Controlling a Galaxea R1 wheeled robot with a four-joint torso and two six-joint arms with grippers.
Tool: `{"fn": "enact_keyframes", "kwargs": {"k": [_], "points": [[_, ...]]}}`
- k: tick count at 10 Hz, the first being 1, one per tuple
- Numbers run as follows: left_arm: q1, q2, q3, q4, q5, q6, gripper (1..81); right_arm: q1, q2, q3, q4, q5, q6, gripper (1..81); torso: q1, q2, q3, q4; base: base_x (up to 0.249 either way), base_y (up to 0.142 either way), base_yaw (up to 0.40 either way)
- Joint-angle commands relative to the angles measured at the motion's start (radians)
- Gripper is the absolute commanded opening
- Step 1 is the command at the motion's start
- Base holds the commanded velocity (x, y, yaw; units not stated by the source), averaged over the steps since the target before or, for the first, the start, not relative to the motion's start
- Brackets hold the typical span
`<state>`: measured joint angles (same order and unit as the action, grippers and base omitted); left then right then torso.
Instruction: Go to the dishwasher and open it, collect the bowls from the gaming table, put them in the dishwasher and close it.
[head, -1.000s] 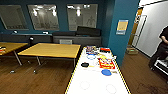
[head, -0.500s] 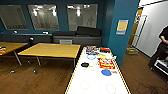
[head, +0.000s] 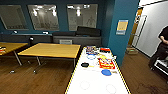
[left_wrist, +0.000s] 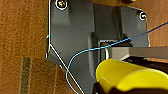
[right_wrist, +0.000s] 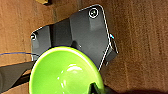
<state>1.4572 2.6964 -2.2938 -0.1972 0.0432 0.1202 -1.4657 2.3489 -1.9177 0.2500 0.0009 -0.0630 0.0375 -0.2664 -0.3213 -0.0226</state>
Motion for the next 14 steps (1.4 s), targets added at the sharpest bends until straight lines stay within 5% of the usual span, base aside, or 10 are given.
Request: {"fn": "enact_keyframes", "kwargs": {"k": [1,7,14], "points": [[-0.041,-0.02,0.011,0.002,0.063,0.004,1.0,0.044,-0.005,-0.039,-0.015,-0.061,-0.005,1.0,0.0,0.0,0.0,0.0,0.0,0.0,0.0],[-0.039,0.108,-0.188,-0.001,0.064,0.006,1.0,0.04,0.12,-0.185,-0.035,-0.067,-0.005,1.0,0.0,0.0,0.0,0.0,0.0,0.0,0.0],[-0.038,0.126,-0.191,0.01,0.064,0.006,1.0,0.021,0.178,-0.234,-0.048,-0.067,-0.005,1.0,0.0,0.0,0.0,0.0,0.0,0.0,0.0]]}}
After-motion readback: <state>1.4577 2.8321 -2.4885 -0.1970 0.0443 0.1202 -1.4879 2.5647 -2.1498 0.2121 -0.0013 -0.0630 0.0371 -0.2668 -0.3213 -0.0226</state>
